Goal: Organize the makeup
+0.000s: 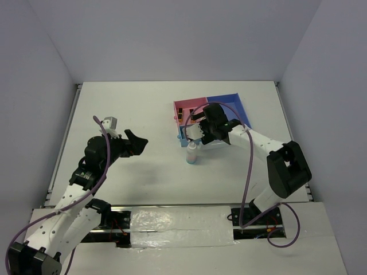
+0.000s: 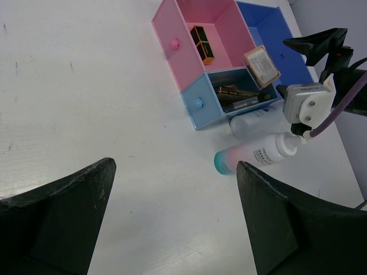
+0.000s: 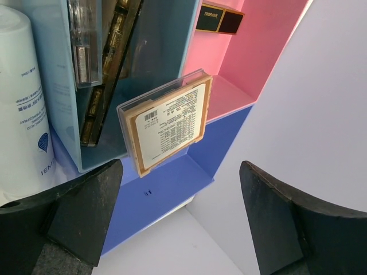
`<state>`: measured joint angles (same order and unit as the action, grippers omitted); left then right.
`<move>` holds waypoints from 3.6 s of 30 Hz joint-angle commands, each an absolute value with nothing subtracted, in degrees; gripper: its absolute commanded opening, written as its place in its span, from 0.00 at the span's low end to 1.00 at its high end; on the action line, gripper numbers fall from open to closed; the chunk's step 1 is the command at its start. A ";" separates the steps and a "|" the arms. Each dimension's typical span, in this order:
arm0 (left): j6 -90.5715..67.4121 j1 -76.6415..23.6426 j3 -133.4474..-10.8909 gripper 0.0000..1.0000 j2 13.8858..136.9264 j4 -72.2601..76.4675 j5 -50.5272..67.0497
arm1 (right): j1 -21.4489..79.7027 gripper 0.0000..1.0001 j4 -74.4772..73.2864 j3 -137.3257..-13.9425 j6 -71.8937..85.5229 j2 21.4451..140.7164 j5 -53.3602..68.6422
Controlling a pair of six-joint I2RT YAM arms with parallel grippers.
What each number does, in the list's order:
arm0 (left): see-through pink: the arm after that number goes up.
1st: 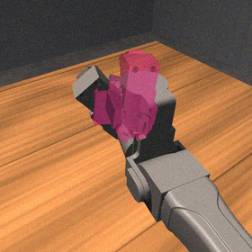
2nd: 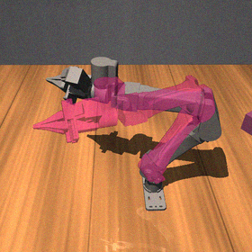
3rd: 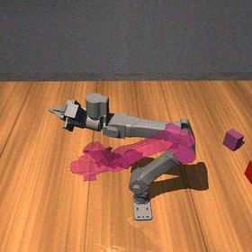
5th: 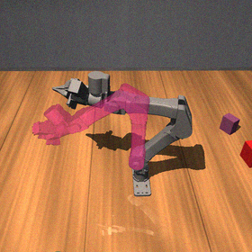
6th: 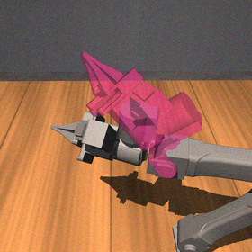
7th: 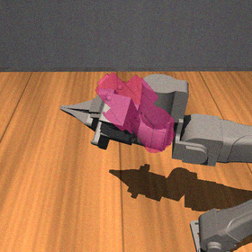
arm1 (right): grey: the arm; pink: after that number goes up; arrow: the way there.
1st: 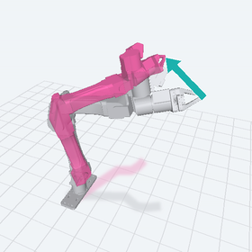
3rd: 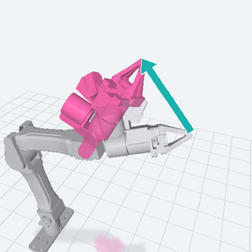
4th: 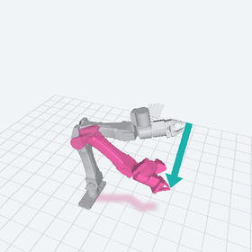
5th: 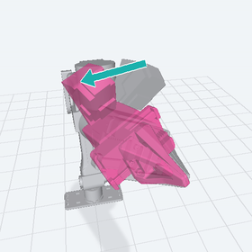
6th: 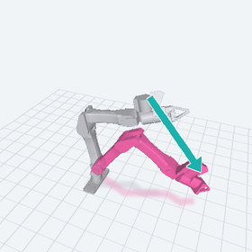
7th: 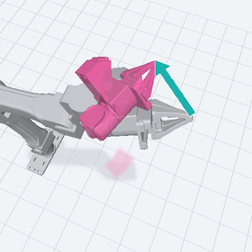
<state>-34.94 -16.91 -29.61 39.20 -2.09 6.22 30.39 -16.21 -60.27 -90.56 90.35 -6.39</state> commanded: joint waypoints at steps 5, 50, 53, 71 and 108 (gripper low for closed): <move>-35.51 -16.52 -29.79 0.99 38.58 0.18 6.24 | 30.76 0.91 -21.26 -63.01 -85.81 86.22 -1.94; -35.86 -16.52 -33.57 0.99 43.33 0.18 7.82 | 3.16 0.79 -47.99 -99.66 -19.95 116.45 46.84; -36.03 -16.52 -34.19 0.99 43.85 0.18 7.91 | 3.16 0.78 -47.55 -100.46 -19.16 118.73 48.16; -35.42 -16.52 -36.65 0.99 47.37 -1.32 8.17 | 3.08 0.55 -45.00 -98.97 -19.07 120.77 48.43; -35.42 -16.52 -36.12 0.99 47.81 -0.53 9.23 | 14.23 0.50 -38.76 -82.09 -48.59 99.50 33.14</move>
<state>-34.96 -16.91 -34.15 47.83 -2.90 7.90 13.76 -42.06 -82.56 -43.66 103.88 36.29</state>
